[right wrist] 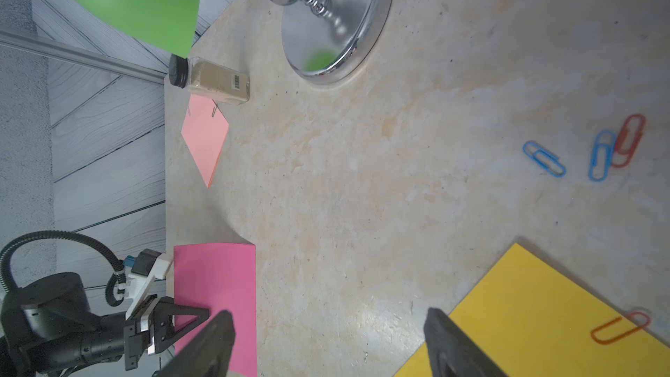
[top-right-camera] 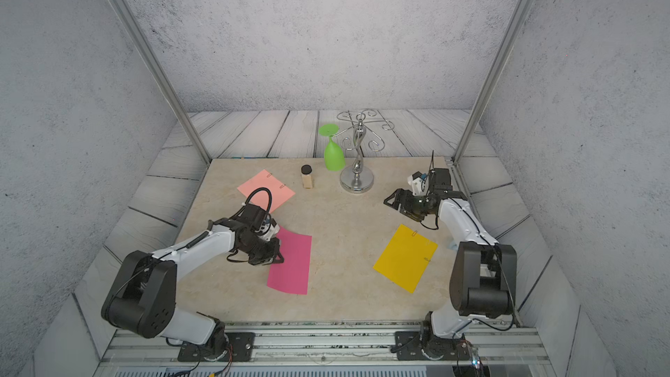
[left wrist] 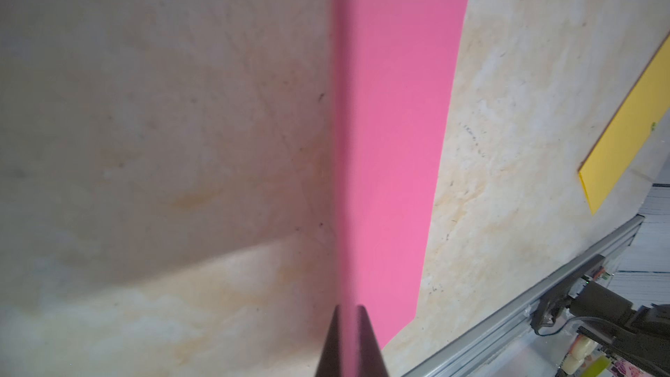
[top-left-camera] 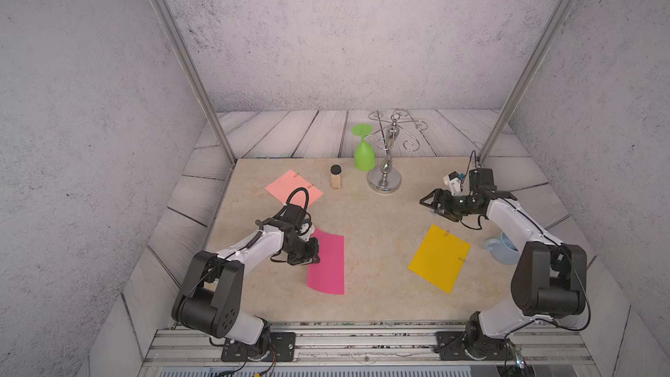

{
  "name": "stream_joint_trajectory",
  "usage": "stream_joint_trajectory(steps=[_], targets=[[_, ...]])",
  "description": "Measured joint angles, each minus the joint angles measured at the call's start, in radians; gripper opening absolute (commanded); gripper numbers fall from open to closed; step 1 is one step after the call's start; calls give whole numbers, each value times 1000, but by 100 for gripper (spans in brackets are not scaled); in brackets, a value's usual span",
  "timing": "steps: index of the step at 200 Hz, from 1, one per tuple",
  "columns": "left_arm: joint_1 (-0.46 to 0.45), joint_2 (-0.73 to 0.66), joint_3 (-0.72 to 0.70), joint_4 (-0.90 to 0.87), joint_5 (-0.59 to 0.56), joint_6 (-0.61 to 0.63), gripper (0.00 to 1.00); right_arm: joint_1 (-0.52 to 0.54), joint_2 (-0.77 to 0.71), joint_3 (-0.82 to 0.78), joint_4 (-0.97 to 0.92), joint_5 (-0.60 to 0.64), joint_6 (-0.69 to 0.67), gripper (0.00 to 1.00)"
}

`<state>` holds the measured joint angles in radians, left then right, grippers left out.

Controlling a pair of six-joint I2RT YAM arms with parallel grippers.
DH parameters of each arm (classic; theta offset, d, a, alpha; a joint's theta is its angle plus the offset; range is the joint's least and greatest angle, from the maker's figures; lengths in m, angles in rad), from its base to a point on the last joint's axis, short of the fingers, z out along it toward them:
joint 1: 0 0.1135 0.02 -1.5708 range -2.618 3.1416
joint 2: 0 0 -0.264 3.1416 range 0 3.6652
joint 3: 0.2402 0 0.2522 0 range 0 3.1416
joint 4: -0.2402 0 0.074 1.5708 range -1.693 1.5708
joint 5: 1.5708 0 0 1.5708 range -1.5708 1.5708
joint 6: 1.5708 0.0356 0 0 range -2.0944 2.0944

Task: Unclip the paperclips from the documents
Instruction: Place the document at the center of the board.

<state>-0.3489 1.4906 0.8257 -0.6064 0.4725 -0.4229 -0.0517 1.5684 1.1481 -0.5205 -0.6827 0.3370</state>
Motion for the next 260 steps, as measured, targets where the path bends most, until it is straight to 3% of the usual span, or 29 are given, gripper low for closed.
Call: stream_joint_trajectory(steps=[26,65,113,133,168,206,260], targets=[[0,22,0,-29,-51,-3,0,5,-2,-17,0,0,0,84],[0,50,0,-60,-104,-10,24,11,-2,-32,-2,0,-2,84],[0,50,2,-90,-159,-19,44,14,-2,-32,-4,0,-10,84],[0,47,2,-98,-175,-21,58,14,-2,-32,-7,0,-15,84],[0,14,2,-124,-220,-36,66,15,-2,-33,-10,0,-18,85],[0,-53,2,-154,-288,-50,68,23,-2,-33,-31,17,-25,89],[-27,-118,68,-141,-292,-48,70,45,-2,-77,-129,189,-47,90]])
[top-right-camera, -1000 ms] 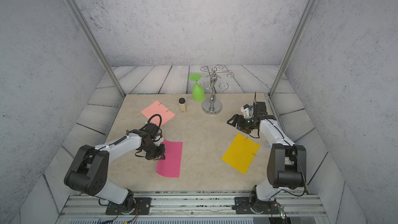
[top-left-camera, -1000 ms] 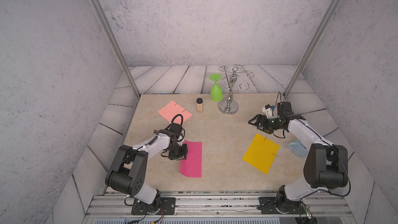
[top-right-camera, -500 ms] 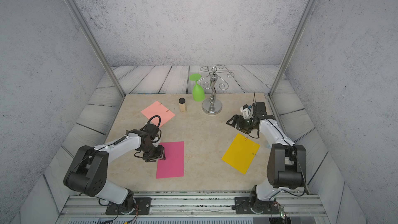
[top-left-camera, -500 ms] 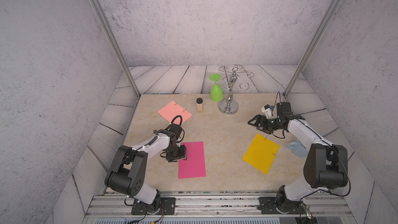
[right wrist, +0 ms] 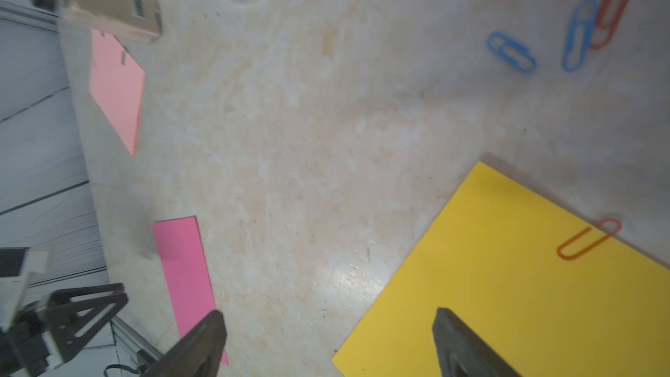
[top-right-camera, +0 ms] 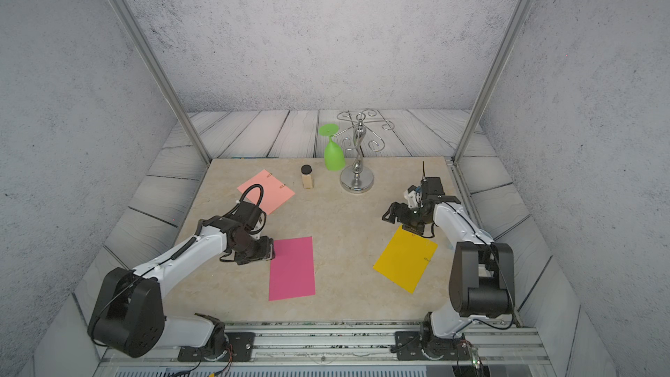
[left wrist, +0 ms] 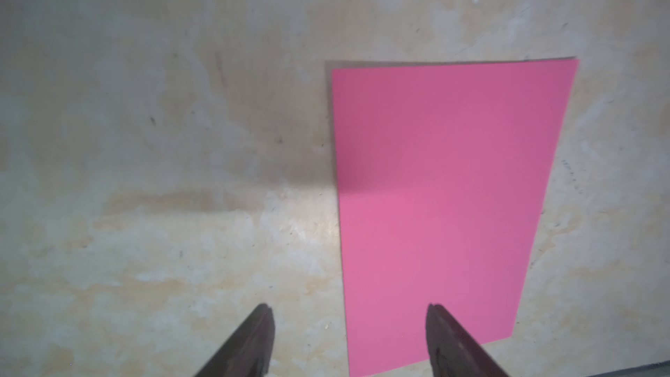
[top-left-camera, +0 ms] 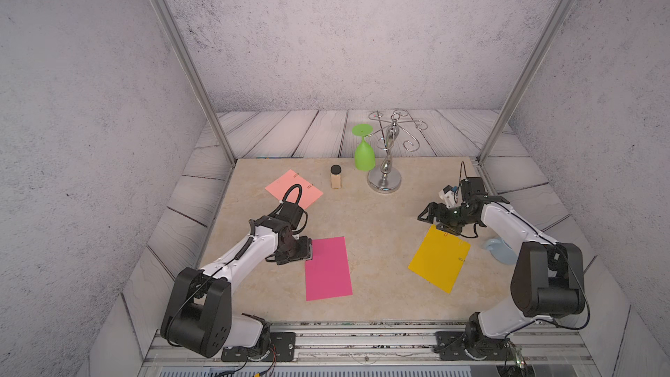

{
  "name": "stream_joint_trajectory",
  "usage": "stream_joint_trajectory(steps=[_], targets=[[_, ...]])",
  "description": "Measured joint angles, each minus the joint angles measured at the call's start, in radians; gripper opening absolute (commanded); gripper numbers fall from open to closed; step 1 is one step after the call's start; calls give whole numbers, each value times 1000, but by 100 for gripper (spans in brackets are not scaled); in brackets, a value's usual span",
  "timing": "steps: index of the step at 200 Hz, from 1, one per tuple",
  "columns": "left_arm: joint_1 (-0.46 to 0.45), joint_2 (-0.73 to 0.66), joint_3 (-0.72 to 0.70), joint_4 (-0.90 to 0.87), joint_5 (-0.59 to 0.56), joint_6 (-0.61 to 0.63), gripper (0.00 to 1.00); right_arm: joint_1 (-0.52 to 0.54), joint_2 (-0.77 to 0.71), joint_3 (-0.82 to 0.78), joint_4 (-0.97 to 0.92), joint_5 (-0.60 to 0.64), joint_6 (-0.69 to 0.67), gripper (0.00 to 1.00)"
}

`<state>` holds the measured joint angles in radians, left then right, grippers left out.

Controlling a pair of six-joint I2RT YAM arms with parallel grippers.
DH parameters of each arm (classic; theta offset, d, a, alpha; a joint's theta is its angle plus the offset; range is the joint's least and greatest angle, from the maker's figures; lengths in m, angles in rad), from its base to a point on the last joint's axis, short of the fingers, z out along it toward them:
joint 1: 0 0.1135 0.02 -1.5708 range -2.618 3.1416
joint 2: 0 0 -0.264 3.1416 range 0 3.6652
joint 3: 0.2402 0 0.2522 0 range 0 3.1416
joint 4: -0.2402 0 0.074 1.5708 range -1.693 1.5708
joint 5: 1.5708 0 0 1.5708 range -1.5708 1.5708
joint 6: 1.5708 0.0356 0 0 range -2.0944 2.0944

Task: Unclip the paperclips from the documents
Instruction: Place the document at the center of the board, then move the document to the center of the board.

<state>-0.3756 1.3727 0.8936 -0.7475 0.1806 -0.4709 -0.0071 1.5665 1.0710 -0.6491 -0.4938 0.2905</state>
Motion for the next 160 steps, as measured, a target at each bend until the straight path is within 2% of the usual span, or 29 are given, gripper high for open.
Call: stream_joint_trajectory(steps=[42,89,160], targets=[[-86,12,81,87,73,11,68,19,0,-44,-56,150,-3,90],[-133,63,118,185,157,11,67,73,42,-36,-75,239,-4,89],[-149,102,121,248,199,11,67,200,187,4,-86,269,-11,87]])
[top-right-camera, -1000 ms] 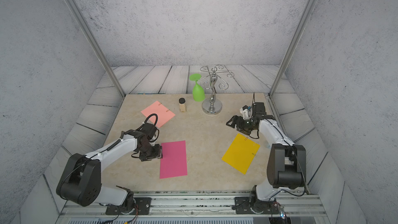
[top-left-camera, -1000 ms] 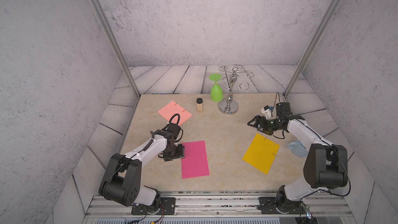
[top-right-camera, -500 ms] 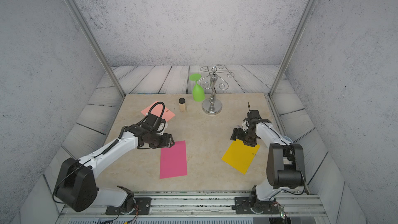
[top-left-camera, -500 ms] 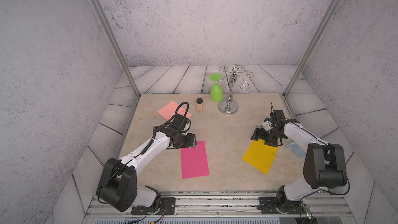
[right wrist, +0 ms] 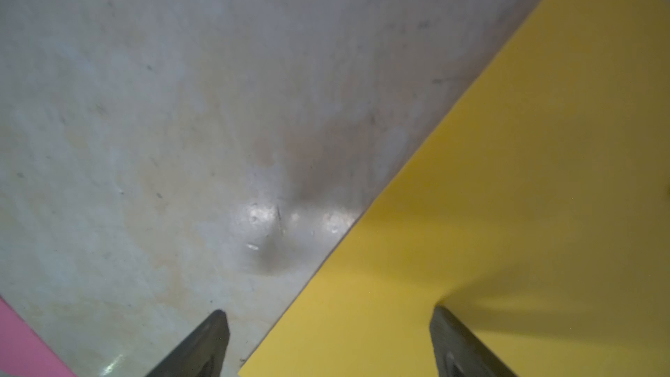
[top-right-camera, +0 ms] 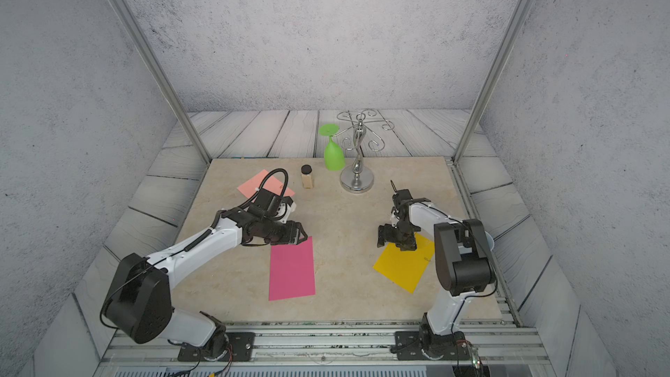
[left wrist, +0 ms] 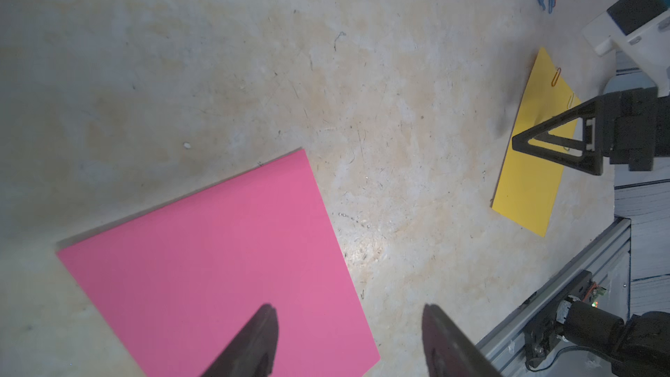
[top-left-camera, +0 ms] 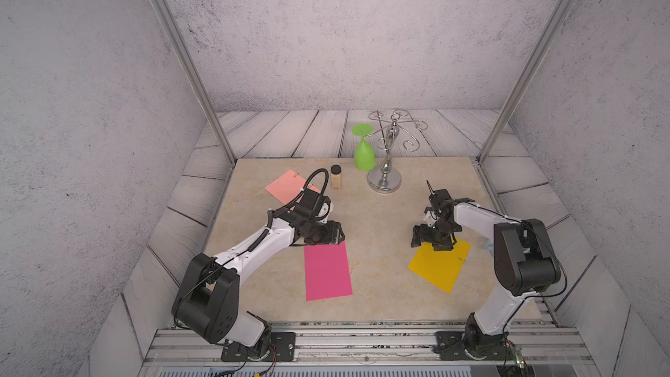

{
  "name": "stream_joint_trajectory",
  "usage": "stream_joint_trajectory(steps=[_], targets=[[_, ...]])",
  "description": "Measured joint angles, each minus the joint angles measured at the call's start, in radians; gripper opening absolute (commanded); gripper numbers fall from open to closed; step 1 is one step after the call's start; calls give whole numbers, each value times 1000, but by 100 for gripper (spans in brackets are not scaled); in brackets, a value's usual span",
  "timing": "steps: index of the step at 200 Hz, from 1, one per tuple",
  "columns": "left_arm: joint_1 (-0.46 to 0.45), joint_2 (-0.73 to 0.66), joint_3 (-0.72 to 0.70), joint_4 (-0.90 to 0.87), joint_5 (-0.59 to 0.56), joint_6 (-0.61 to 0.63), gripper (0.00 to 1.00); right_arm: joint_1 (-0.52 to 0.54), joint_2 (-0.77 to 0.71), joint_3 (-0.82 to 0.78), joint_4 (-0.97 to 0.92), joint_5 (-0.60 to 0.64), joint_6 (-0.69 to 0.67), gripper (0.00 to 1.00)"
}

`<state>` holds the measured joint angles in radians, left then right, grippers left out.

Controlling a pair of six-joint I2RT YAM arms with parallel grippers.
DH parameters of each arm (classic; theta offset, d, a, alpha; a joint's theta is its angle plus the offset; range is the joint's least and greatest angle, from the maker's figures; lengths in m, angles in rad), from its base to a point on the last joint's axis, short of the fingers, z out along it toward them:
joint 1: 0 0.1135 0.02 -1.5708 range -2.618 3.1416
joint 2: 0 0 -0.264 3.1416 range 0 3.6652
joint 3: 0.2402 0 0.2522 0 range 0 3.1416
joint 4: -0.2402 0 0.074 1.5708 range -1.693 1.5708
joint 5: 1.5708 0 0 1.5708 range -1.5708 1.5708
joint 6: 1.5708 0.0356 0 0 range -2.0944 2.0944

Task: Unclip the paperclips from the documents
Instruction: Move the document to the center of the board.

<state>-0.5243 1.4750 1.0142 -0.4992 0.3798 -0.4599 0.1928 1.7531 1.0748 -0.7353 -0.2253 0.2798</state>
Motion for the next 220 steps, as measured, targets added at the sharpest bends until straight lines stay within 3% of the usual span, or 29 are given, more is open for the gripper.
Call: stream_joint_trajectory(steps=[32,98,131,187,220], targets=[[0,21,8,19,8,0,67,64,11,11,3,-9,0,86],[0,35,8,40,8,-1,65,338,31,33,11,-84,-5,85],[0,54,8,42,8,-8,64,418,56,69,14,-132,-11,86],[-4,77,24,40,14,-16,58,403,-31,106,-26,-122,-11,89],[-39,130,65,47,42,-16,57,280,-190,-15,-7,-113,-7,88]])
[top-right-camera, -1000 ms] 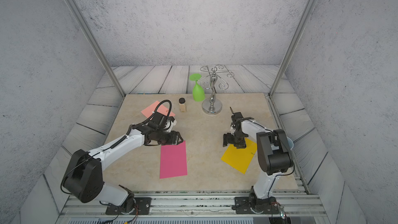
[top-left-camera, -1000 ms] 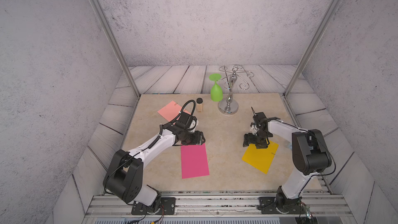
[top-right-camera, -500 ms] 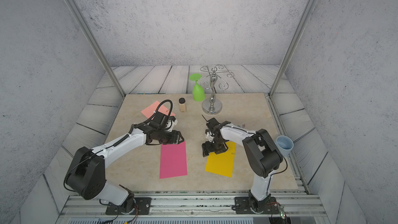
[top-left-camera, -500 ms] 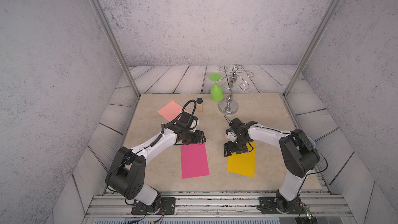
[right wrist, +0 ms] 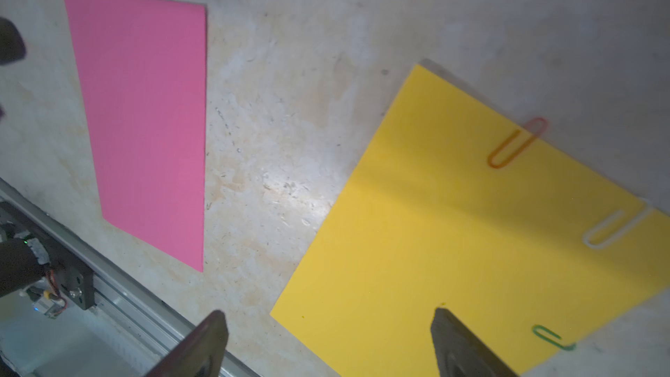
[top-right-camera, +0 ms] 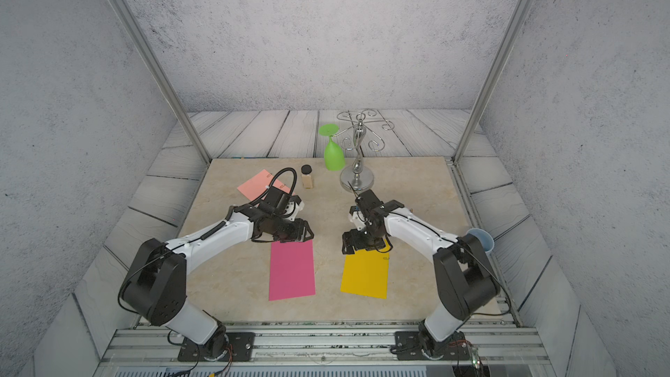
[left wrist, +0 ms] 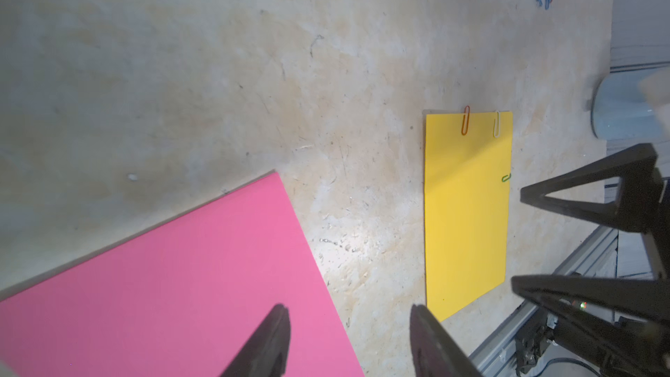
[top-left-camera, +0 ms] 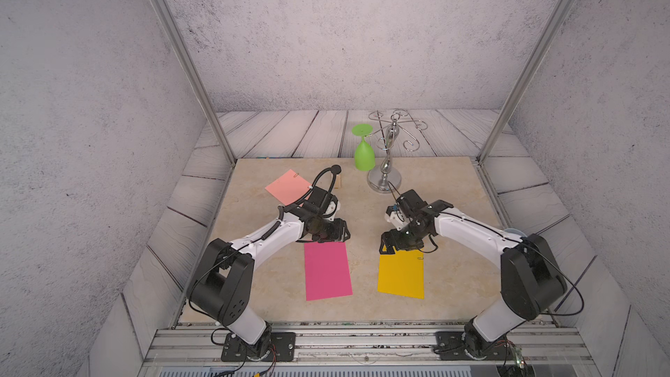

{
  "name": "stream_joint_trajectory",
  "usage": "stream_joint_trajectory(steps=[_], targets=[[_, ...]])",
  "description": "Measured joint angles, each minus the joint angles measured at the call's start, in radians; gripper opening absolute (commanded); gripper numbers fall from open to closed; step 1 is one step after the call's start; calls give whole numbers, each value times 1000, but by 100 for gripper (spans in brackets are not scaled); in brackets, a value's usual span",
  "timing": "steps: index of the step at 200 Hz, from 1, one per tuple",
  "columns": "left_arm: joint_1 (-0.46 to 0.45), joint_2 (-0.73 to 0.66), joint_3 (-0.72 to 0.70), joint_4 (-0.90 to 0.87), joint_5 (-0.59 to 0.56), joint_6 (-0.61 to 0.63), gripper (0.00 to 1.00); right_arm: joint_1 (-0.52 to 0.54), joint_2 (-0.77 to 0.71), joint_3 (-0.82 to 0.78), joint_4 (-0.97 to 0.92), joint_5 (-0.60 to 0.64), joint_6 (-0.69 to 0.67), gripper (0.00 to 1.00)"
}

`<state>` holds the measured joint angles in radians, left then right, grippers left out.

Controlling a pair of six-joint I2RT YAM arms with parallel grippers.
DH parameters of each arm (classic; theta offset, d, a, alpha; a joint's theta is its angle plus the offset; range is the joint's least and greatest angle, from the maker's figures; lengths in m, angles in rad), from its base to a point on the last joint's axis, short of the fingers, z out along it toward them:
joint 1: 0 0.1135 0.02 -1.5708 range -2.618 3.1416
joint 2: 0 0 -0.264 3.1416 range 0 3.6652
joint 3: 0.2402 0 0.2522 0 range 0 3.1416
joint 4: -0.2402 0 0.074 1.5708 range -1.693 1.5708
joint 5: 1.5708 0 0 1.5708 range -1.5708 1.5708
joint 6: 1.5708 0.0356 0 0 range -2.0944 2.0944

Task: Unclip the paperclips from the documents
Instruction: Move the document to the center of the board.

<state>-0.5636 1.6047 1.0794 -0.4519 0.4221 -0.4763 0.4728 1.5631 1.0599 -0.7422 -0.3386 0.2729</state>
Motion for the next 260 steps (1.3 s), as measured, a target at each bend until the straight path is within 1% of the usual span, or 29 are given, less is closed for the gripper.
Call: stream_joint_trajectory(steps=[11,30,51,85,128,174,224,260], targets=[[-17,14,6,9,13,-1,57,-72,-31,-62,10,0,3,88],[-43,32,7,28,36,-8,56,-175,-40,-145,26,1,10,88],[-63,55,15,42,54,-19,56,-219,-39,-201,48,-7,16,87],[-89,95,35,53,67,-29,56,-221,-21,-240,119,-53,35,86],[-97,111,44,56,77,-42,55,-220,0,-241,193,-131,68,84],[-106,132,45,57,74,-60,54,-184,21,-242,274,-186,122,84],[-132,187,66,41,50,-79,54,-126,53,-217,316,-211,163,84],[-141,217,66,34,10,-101,51,-121,52,-205,270,-194,146,85]])
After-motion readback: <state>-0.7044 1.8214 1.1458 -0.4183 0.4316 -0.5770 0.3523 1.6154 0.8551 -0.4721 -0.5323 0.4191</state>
